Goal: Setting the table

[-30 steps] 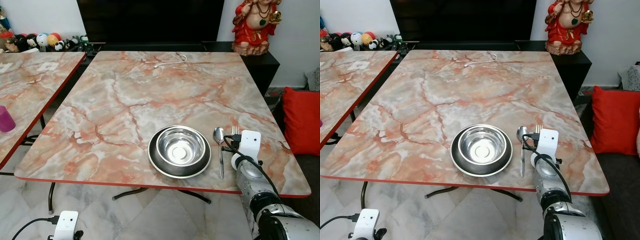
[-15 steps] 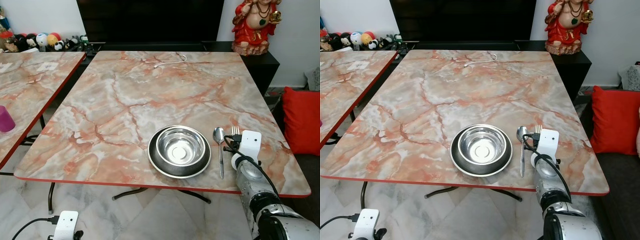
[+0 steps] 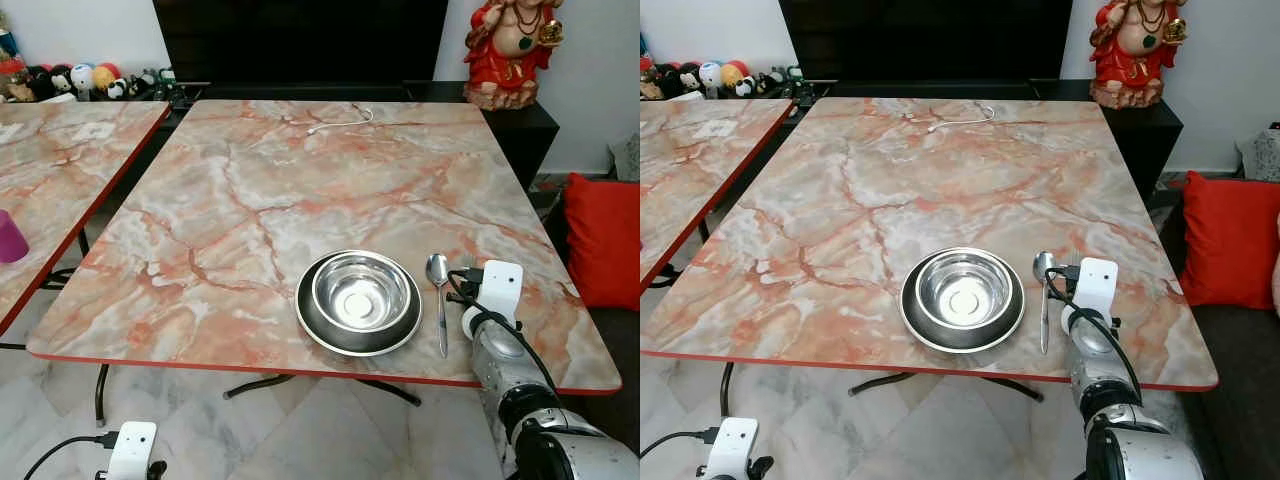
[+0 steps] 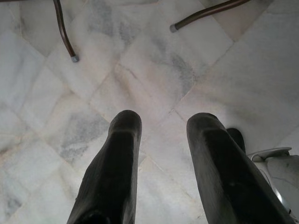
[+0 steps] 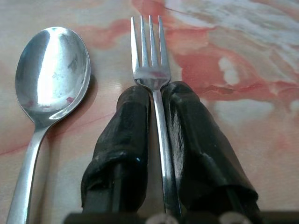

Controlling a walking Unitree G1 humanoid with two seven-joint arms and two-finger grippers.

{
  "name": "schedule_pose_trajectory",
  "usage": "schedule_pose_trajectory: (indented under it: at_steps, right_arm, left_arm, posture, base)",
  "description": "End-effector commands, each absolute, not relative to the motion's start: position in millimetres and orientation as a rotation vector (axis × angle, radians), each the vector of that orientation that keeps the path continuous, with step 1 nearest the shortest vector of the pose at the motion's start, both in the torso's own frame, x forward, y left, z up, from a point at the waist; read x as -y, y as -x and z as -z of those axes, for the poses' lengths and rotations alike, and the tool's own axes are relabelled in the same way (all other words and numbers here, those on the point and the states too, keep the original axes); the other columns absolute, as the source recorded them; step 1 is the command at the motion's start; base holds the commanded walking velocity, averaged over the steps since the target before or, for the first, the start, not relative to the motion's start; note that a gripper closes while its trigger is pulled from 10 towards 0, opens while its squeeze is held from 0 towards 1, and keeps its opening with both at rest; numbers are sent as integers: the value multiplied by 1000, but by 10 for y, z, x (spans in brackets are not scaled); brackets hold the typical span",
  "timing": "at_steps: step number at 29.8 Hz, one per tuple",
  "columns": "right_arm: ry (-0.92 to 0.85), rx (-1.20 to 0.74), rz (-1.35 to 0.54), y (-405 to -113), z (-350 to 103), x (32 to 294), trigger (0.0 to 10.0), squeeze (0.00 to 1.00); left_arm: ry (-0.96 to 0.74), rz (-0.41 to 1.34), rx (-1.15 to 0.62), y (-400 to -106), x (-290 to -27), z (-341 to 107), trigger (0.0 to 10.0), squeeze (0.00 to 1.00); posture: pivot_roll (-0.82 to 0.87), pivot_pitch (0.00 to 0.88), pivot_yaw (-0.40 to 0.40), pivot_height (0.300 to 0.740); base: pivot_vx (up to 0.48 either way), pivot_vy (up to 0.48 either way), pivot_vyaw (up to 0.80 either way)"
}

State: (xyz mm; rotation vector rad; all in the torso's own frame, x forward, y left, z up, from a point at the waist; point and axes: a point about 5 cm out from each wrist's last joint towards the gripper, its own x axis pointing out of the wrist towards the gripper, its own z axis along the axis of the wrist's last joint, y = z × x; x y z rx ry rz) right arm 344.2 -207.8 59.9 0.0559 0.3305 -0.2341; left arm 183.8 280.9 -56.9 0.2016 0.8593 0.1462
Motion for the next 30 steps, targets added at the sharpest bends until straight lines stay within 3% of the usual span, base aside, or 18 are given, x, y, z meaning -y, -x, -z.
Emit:
schedule_pose_trajectory:
  at_steps: [1, 18, 22, 30]
  right_arm:
    - [-75, -352, 233, -3413, -542, 2051, 10000, 0]
    - [-103, -167, 306, -3484, -779, 2148, 10000, 0]
    - [-128, -16, 316, -3479, -920, 2146, 10000, 0]
    - [13, 175, 325, -3264, -1011, 2166, 10000, 0]
  left_arm:
    - [-206, -154, -878, -1789, -2833, 587, 10000, 0]
    - [-205, -152, -879, -1791, -2830, 587, 10000, 0]
    - [-205, -155, -878, -1789, -2835, 586, 10000, 0]
    - [-196, -161, -866, -1793, -2844, 578, 10000, 0]
  posture:
    - [105, 19, 16, 740]
    - [100, 18, 15, 740]
    - [103, 14, 17, 740]
    - [102, 11, 18, 740]
  base:
    - [0, 0, 0]
    - [0, 0, 0]
    - [0, 0, 0]
    - [0, 0, 0]
